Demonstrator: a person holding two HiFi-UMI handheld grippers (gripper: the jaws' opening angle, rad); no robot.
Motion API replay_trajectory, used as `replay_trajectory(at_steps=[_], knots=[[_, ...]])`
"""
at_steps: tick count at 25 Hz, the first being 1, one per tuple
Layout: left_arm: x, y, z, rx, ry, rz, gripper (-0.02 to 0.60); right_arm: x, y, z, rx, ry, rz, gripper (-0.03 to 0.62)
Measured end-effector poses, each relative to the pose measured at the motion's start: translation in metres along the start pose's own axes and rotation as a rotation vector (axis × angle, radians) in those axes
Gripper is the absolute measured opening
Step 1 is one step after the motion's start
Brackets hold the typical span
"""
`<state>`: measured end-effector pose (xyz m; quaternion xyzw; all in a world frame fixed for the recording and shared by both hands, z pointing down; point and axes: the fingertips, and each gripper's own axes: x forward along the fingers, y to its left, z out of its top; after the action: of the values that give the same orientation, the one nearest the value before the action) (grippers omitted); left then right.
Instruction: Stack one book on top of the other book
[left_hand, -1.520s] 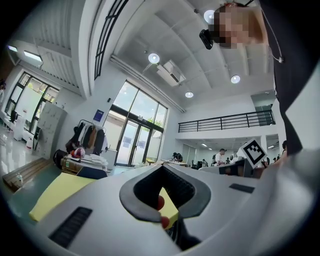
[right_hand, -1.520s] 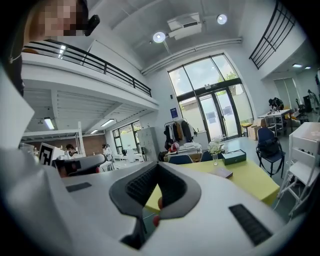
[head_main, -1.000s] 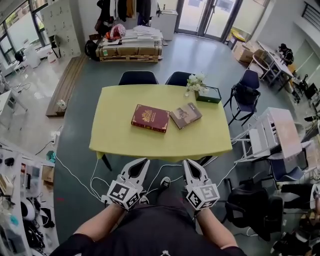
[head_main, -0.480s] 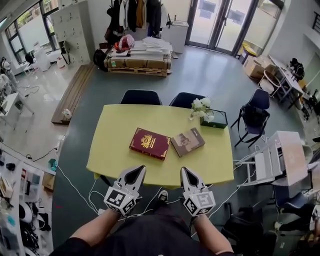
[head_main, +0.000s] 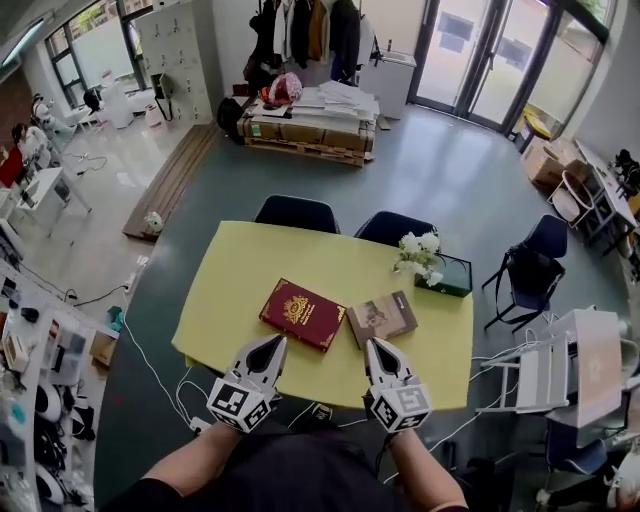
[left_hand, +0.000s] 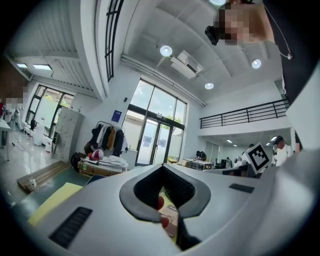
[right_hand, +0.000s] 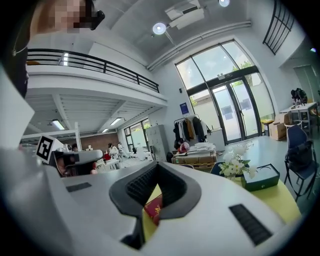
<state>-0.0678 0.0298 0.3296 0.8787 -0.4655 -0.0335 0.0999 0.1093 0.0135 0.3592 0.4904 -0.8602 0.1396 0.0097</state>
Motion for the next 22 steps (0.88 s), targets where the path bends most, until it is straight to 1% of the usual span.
replay_trajectory(at_steps=[4,8,14,16,18,22], knots=[[0.012,0.015,-0.005,-0.002,0.004,0.06,0.002,0.026,-0.019,-0.001,-0.02,0.022,0.037,0.015],[0.023,0.037,-0.019,-0.042,0.035,0.103,0.003,0.056,-0.037,-0.012,-0.048,0.064,0.041,0.015],[0.039,0.064,-0.055,-0.071,0.08,0.091,0.003,0.095,-0.055,-0.054,-0.09,0.174,0.052,0.018],[0.046,0.075,-0.072,-0.07,0.102,0.087,0.005,0.109,-0.059,-0.072,-0.1,0.212,0.061,0.037],[0.054,0.084,-0.093,-0.079,0.126,0.091,0.058,0.127,-0.068,-0.096,-0.126,0.269,0.074,0.078],[0.064,0.1,-0.137,-0.114,0.186,0.106,0.105,0.16,-0.083,-0.15,-0.174,0.39,0.114,0.126]])
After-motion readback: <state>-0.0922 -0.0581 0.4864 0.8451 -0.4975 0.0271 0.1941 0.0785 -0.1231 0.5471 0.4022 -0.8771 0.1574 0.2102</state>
